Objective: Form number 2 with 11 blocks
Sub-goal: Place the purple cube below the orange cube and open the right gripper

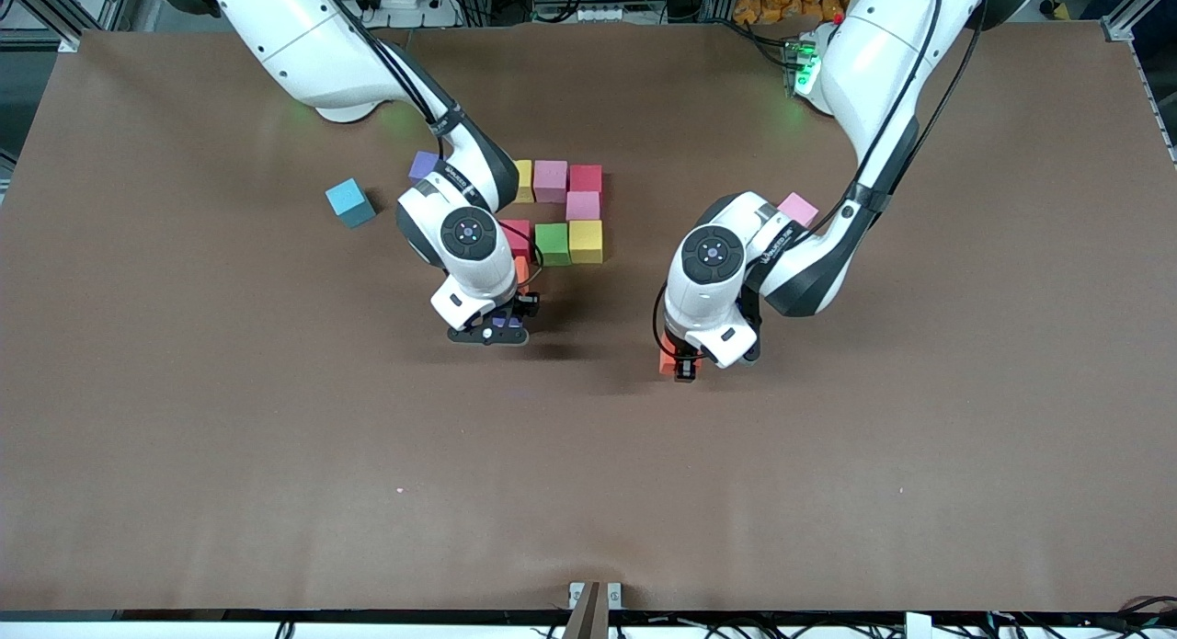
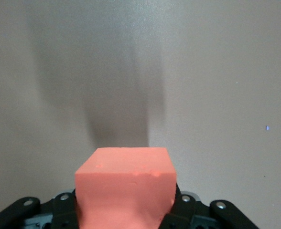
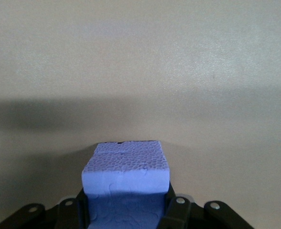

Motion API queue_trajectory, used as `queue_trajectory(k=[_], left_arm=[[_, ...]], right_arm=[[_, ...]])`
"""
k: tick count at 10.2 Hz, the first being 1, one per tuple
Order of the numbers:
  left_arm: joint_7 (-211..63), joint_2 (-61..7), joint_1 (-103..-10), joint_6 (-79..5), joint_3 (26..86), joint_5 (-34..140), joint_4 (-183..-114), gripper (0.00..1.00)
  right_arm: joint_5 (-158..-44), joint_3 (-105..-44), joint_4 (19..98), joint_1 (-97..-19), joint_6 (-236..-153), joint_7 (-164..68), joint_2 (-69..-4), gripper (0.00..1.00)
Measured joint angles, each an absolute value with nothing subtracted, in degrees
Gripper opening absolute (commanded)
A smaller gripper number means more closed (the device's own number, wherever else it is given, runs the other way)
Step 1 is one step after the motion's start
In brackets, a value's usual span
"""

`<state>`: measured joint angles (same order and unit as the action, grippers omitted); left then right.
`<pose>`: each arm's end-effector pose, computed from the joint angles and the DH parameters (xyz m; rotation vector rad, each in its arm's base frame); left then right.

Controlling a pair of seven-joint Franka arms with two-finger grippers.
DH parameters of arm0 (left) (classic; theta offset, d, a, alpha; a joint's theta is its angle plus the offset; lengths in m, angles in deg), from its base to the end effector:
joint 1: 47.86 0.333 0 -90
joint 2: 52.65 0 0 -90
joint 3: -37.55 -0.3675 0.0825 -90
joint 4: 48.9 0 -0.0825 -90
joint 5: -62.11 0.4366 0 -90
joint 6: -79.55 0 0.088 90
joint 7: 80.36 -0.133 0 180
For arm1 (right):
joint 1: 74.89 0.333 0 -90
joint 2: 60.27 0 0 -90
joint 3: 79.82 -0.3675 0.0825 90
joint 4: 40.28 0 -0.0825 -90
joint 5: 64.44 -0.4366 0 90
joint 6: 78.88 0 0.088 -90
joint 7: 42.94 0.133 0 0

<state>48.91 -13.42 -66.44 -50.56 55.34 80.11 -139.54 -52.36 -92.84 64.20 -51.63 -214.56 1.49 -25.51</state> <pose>0.6522 -0.4220 0.2356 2.2767 2.1068 0.0869 0.5785 0.4063 0.1823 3.1045 -0.0380 -0.0330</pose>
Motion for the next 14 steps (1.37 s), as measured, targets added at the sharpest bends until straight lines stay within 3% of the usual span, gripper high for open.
queue_trajectory(k=[10, 11, 13, 14], left_arm=[[48.91, -12.84, -67.57, -50.57, 55.37, 80.11, -138.22, 0.05], [48.91, -12.74, -67.58, -50.57, 55.37, 80.11, -138.15, 0.05], [48.91, -12.64, -67.58, -50.57, 55.37, 80.11, -138.06, 0.05], [48.91, -12.63, -67.58, -50.57, 55.37, 80.11, -138.03, 0.05]], right_arm=[[-52.80, -93.36, 64.50, -51.62, -214.59, 1.49, -25.49, 0.22], [-52.84, -93.41, 64.51, -51.62, -214.59, 1.49, -25.48, 0.29], [-53.00, -93.51, 64.53, -51.60, -214.59, 1.49, -25.48, 1.00], [-53.04, -93.52, 64.54, -51.60, -214.59, 1.50, -25.47, 1.00]])
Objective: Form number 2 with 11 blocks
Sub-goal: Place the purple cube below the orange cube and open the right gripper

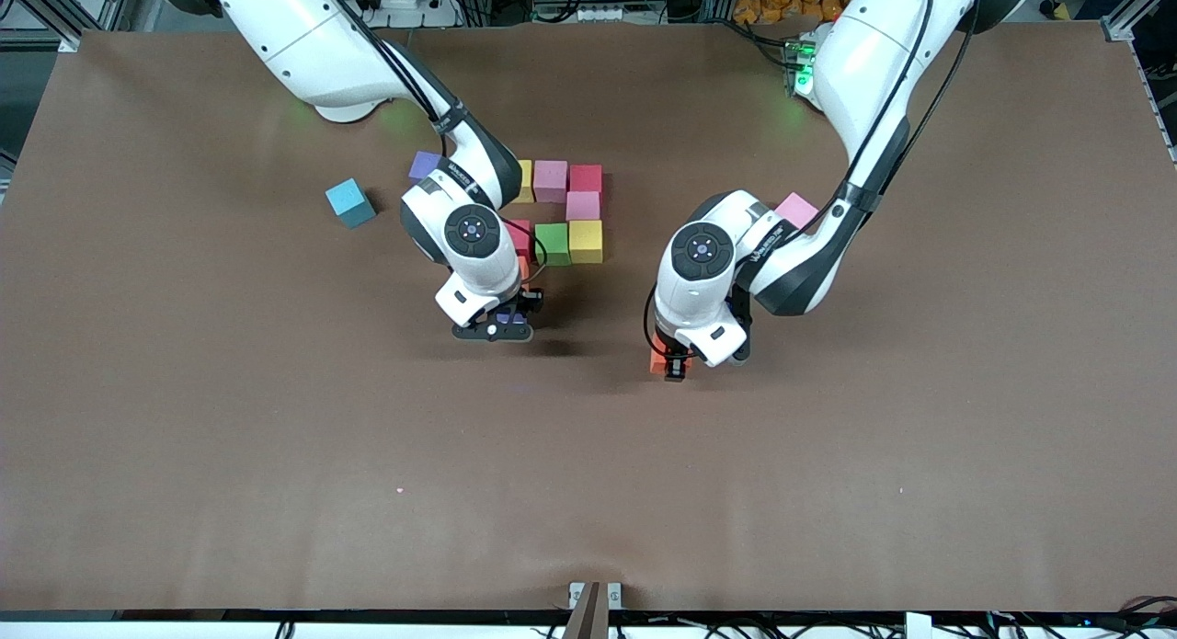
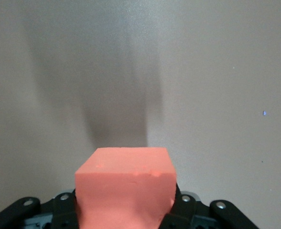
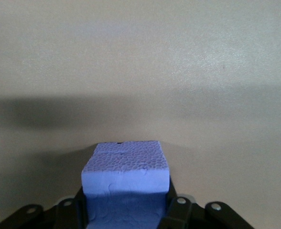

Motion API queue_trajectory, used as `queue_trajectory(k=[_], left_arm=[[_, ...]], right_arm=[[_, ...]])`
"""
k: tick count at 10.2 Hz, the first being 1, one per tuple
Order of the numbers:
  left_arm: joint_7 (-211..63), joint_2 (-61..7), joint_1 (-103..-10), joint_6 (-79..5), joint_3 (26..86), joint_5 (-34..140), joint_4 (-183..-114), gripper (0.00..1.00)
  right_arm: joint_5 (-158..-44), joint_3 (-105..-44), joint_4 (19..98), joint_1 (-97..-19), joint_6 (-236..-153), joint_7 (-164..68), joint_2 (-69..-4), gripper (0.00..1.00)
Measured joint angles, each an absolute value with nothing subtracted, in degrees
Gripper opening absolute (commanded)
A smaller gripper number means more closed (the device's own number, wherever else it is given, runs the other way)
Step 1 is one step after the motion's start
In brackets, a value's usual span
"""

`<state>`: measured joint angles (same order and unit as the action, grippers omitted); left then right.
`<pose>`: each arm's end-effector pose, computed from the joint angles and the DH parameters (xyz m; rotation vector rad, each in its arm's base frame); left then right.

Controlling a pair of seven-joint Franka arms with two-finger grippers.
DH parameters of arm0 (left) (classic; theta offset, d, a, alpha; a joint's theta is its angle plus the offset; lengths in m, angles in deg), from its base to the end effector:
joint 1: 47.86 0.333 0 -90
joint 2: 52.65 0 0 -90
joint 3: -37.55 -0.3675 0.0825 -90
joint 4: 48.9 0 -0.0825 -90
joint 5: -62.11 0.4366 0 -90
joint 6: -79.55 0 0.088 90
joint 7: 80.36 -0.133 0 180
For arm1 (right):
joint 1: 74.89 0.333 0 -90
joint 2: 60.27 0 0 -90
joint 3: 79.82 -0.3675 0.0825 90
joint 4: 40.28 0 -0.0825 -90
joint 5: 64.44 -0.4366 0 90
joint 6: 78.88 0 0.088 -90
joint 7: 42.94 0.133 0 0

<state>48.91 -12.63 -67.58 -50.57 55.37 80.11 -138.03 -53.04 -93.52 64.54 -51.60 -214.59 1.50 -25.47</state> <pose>0.6509 -0.4375 0.2379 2.2822 2.0807 0.0854 0.5714 0.4124 0.1803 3.1129 -0.0344 -0.0537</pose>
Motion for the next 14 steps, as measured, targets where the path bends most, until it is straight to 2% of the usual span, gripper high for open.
queue_trajectory(k=[7, 11, 14], left_arm=[[48.91, -12.35, -67.71, -50.57, 55.38, 80.11, -137.34, 0.05], [49.02, -11.63, -69.28, -50.57, 55.40, 80.11, -136.31, 0.05], [51.42, -10.57, -72.28, -50.57, 55.39, 79.84, -134.82, 0.05]], right_arm=[[-53.08, -94.19, 64.17, -51.60, -213.89, 1.52, -26.20, 1.00], [-55.93, -98.09, 63.59, -55.16, -207.41, 1.50, -34.55, 1.00], [-58.11, -98.39, 63.42, -59.60, -204.39, 0.78, -42.53, 1.00]])
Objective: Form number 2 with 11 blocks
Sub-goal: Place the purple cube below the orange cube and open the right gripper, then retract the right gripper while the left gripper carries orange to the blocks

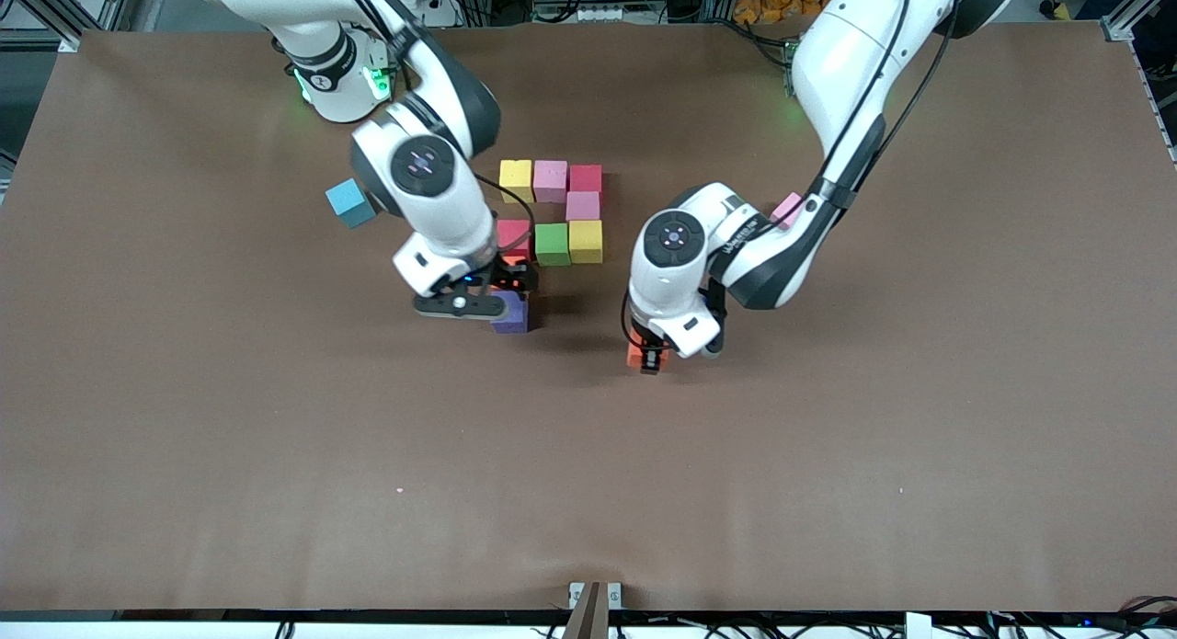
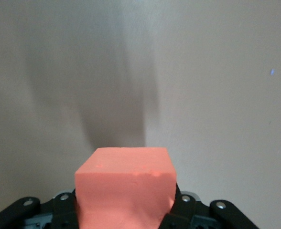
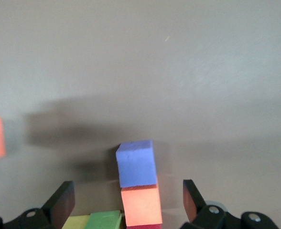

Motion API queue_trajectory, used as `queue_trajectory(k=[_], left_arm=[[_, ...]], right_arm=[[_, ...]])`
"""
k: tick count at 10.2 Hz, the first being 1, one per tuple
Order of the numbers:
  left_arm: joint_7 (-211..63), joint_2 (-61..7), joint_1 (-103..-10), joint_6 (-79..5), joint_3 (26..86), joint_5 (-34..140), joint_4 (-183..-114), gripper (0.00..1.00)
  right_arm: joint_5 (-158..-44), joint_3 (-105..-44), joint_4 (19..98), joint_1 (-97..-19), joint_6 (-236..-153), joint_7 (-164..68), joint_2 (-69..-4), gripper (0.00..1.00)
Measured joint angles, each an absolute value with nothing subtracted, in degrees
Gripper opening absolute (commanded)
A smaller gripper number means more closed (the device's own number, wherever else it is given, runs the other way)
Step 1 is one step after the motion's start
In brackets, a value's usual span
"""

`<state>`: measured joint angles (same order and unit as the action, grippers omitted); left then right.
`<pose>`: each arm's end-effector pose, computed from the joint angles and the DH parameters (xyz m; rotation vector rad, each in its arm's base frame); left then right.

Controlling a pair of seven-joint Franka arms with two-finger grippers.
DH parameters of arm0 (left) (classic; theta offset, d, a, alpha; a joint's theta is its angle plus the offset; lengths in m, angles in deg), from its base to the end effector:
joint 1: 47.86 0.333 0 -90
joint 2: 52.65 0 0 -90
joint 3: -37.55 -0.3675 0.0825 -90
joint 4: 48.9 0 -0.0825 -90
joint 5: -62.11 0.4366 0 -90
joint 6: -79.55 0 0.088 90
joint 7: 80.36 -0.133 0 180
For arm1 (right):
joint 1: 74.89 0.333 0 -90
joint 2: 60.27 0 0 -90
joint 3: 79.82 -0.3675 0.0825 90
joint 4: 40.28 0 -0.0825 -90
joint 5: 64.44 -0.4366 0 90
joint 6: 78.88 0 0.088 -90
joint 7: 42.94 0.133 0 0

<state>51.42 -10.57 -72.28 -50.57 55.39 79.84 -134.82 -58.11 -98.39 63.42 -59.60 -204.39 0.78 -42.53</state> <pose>0.6272 -0.4951 0.2374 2.2887 2.0377 0.0669 0.5953 0.3736 0.3842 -3.0746 0.2009 -0.1032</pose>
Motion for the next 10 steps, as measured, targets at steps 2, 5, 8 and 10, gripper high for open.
queue_trajectory(k=[2, 5, 8, 10], left_arm=[[54.06, -8.86, -74.82, -50.39, 55.35, 79.42, -133.19, 0.05], [57.93, -4.84, -78.70, -49.41, 55.35, 79.14, -128.21, 0.05], [60.52, -1.65, -81.57, -49.36, 55.15, 78.79, -123.63, 0.07], [61.47, -0.16, -82.61, -49.38, 55.10, 78.75, -121.45, 0.07]], right_arm=[[-61.24, -97.98, 63.29, -64.17, -202.07, -5.47, -48.47, 1.00], [-62.07, -94.45, 63.16, -67.90, -194.32, -12.64, -56.13, 1.00], [-62.24, -86.86, 62.04, -70.39, -187.91, -25.57, -60.20, 1.00], [-62.31, -84.38, 61.56, -72.30, -185.78, -29.97, -61.41, 1.00]])
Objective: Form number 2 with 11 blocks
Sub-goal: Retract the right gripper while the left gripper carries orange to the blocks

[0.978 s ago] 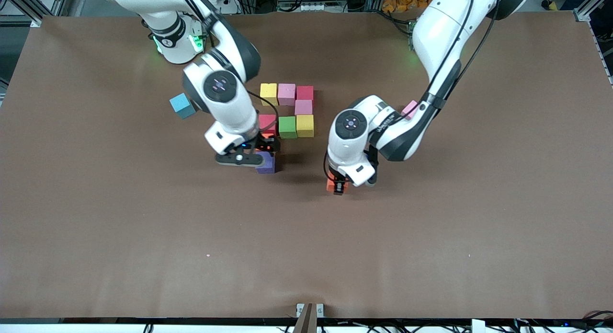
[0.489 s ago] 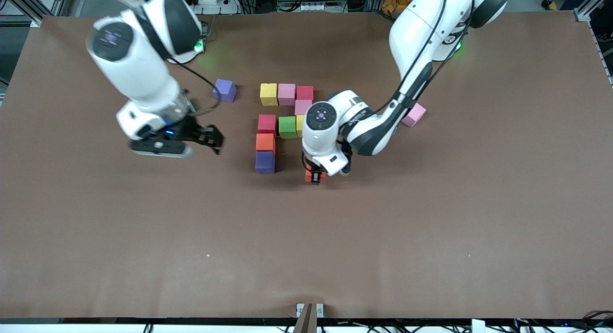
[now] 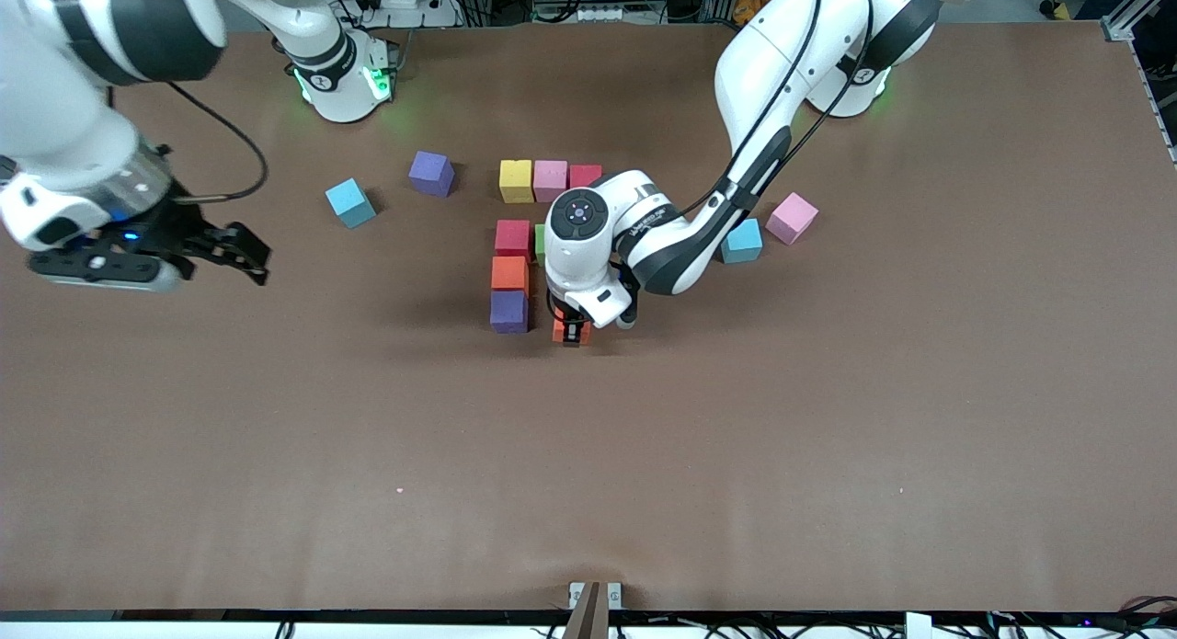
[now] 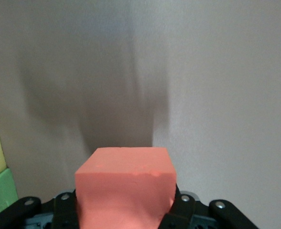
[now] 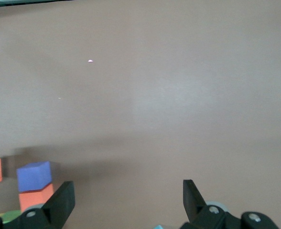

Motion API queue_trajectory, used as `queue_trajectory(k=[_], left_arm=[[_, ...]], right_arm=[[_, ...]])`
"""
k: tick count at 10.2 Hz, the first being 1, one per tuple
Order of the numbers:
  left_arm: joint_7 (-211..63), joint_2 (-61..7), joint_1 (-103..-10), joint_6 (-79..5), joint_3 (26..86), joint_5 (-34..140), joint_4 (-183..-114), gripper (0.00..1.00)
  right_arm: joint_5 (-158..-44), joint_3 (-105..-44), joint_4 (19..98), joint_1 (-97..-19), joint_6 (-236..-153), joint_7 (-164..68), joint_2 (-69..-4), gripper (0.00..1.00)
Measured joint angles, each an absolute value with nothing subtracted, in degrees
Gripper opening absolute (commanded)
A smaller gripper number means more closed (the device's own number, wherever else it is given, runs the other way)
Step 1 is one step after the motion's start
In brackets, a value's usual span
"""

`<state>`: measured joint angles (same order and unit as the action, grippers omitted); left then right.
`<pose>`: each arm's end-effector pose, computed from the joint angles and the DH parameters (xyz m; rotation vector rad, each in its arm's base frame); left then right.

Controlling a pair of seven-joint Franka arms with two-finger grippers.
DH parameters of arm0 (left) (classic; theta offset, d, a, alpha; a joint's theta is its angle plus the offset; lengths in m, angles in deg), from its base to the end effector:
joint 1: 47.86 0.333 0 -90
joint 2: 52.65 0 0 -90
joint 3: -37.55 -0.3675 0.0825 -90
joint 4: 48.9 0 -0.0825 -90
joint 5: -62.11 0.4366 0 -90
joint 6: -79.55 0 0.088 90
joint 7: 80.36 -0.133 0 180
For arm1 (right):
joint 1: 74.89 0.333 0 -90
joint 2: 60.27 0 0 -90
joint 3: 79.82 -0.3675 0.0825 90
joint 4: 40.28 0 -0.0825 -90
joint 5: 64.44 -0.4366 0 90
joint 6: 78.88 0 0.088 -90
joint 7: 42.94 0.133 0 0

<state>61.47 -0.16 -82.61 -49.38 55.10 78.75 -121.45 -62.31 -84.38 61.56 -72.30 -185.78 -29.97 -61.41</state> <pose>0.5799 -0.6187 0.2032 2.1989 2.0877 -0.0210 0.6170 0.0740 0.5794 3.1150 -0.1444 0.1765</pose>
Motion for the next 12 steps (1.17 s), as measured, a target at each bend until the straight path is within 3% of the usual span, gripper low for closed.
queue_trajectory(k=[5, 12], left_arm=[[63.69, 1.20, -84.32, -49.79, 55.06, 78.70, -120.29, 0.07], [63.94, 2.93, -84.76, -52.60, 55.04, 78.69, -120.02, 0.08]], right_arm=[[-63.75, -70.94, 53.08, -68.95, -173.80, -41.56, -62.96, 1.00], [-64.56, -71.67, 43.87, -67.89, -168.90, -42.25, -61.41, 1.00]])
